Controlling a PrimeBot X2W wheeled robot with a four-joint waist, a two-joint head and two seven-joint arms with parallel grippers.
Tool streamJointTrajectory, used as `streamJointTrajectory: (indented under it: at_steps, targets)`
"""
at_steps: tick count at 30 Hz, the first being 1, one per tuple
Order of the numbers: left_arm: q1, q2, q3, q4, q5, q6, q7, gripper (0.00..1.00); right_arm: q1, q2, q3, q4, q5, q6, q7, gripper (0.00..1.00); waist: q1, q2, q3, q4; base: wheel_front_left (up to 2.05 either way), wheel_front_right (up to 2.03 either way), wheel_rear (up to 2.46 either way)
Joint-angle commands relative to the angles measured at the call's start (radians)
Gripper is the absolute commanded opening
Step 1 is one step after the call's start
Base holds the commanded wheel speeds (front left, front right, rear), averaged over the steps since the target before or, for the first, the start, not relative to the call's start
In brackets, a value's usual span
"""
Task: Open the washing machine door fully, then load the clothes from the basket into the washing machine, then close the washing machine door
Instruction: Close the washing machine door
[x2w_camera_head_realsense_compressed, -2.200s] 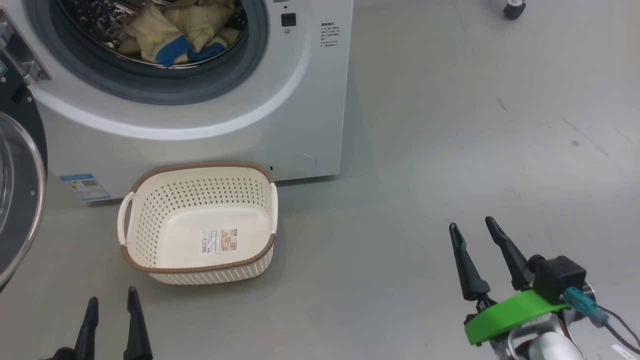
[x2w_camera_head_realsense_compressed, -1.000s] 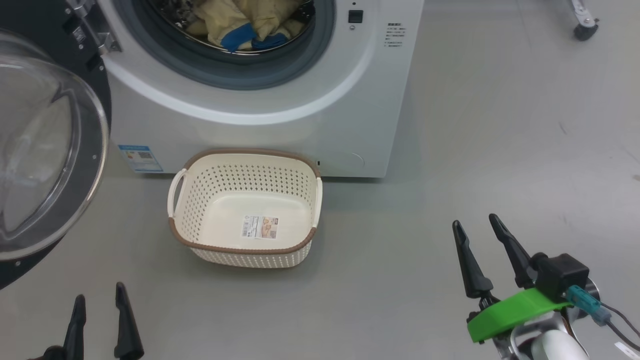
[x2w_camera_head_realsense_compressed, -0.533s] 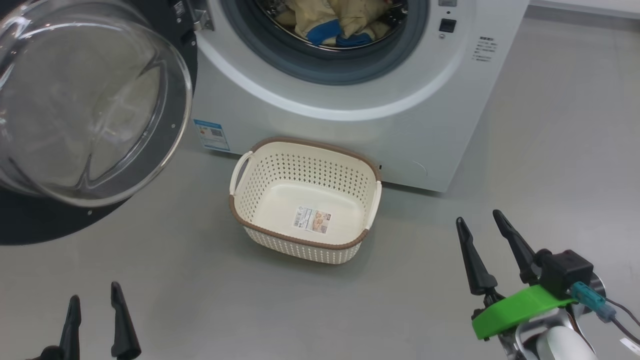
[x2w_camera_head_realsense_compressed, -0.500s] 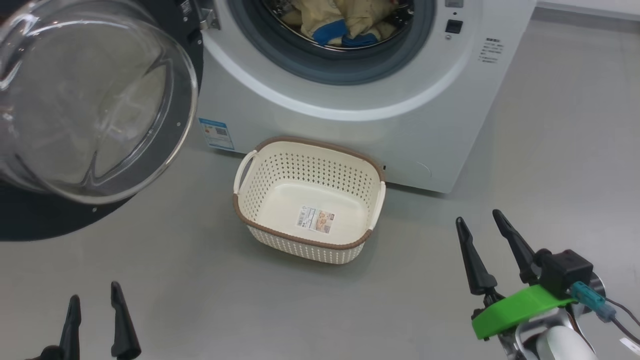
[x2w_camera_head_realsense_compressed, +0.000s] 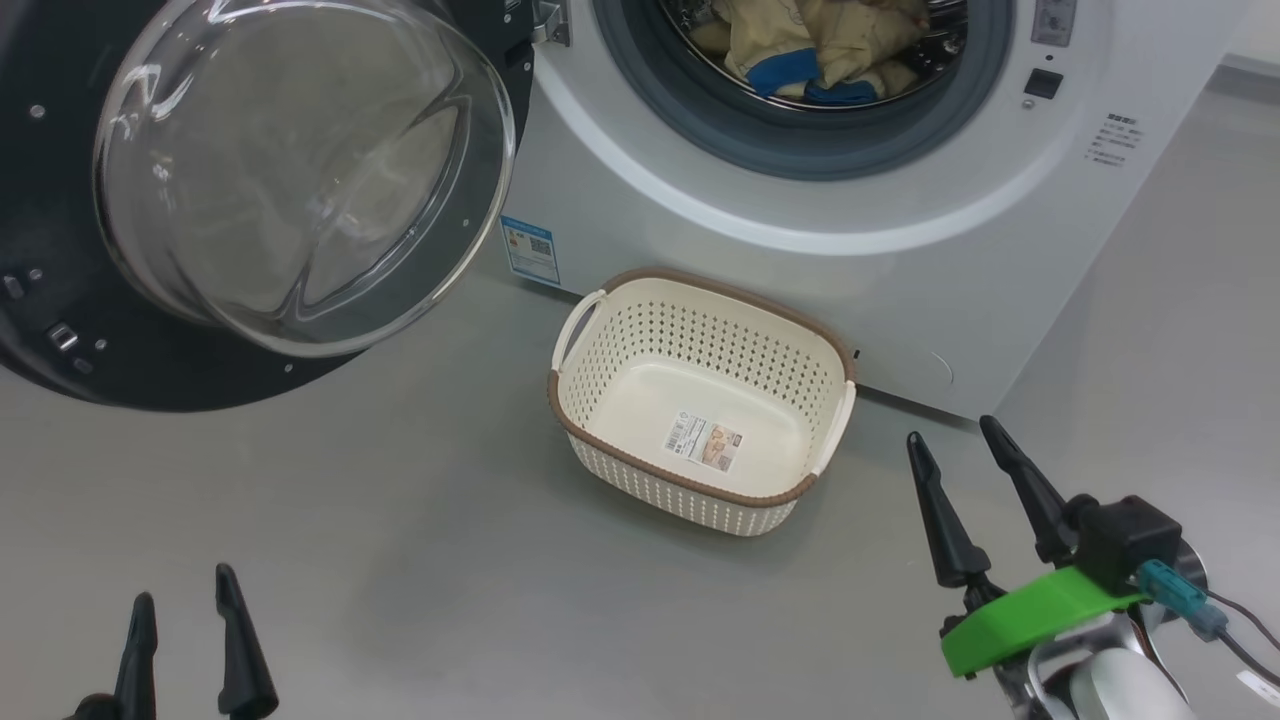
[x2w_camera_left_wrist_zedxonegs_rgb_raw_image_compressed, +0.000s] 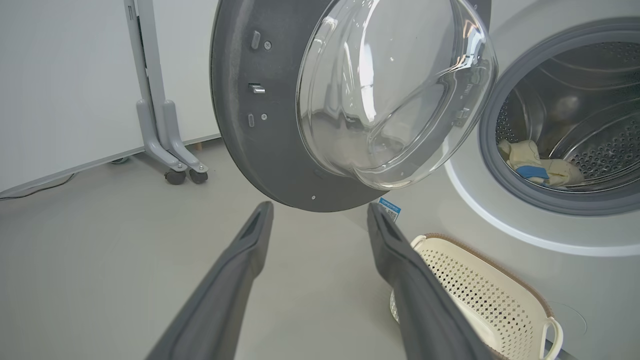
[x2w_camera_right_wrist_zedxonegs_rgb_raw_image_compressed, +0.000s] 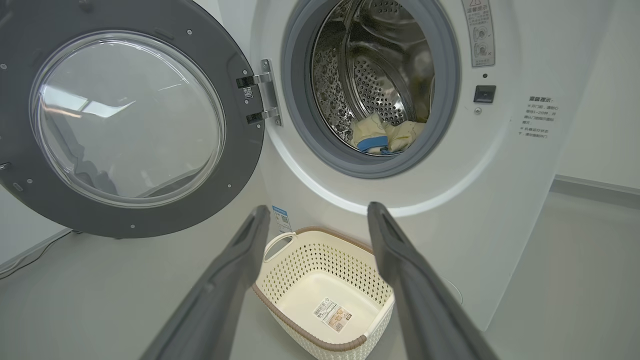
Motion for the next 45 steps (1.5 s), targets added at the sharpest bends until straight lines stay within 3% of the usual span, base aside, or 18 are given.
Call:
streamJointTrajectory:
  at_steps: [1, 21, 22, 23, 33, 39, 45]
  targets:
    - [-0.012, 0.005, 0.033, -0.035, -0.003, 0.006, -0.011, 1.00, -0.038, -0.020, 0.020, -0.029, -0.004, 0.004, -0.006, 1.00, 0.0000, 0.0000, -0.001, 0.013, 0.00, 0.00, 0.00]
    - [-0.007, 0.005, 0.049, -0.038, -0.053, 0.027, -0.011, 1.00, -0.040, -0.026, 0.033, -0.028, -0.004, 0.004, -0.006, 1.00, 0.0000, 0.0000, 0.004, 0.056, 0.00, 0.00, 0.00]
    - [-0.009, 0.005, 0.062, -0.035, -0.070, 0.029, -0.011, 0.45, -0.040, -0.026, 0.034, -0.028, -0.003, 0.004, -0.006, 1.00, 0.0000, 0.0000, 0.004, 0.056, 0.00, 0.00, 0.00]
    - [-0.011, 0.005, 0.077, -0.032, -0.088, 0.027, -0.011, 0.00, -0.040, -0.025, 0.035, -0.028, -0.003, 0.004, -0.006, 1.00, 0.0000, 0.0000, 0.004, 0.055, 0.00, 0.00, 0.00]
    - [-0.061, 0.005, 0.313, 0.028, -0.181, -0.035, -0.011, 0.00, -0.040, -0.021, 0.031, -0.025, 0.000, 0.004, -0.006, 1.00, 0.0000, 0.0000, 0.009, 0.050, 0.00, 0.00, 0.00]
    - [-0.139, 0.009, 0.482, 0.095, -0.308, -0.082, -0.011, 0.00, -0.037, -0.019, 0.029, -0.025, -0.002, 0.004, -0.006, 1.00, 0.0000, 0.0000, 0.009, 0.050, 0.00, 0.00, 0.00]
    - [-0.222, 0.131, 0.585, 0.176, -0.445, -0.095, 0.035, 0.00, -0.041, -0.019, 0.037, -0.026, -0.005, 0.004, -0.006, 1.00, 0.0000, 0.0000, 0.019, 0.041, 0.00, 0.00, 0.00]
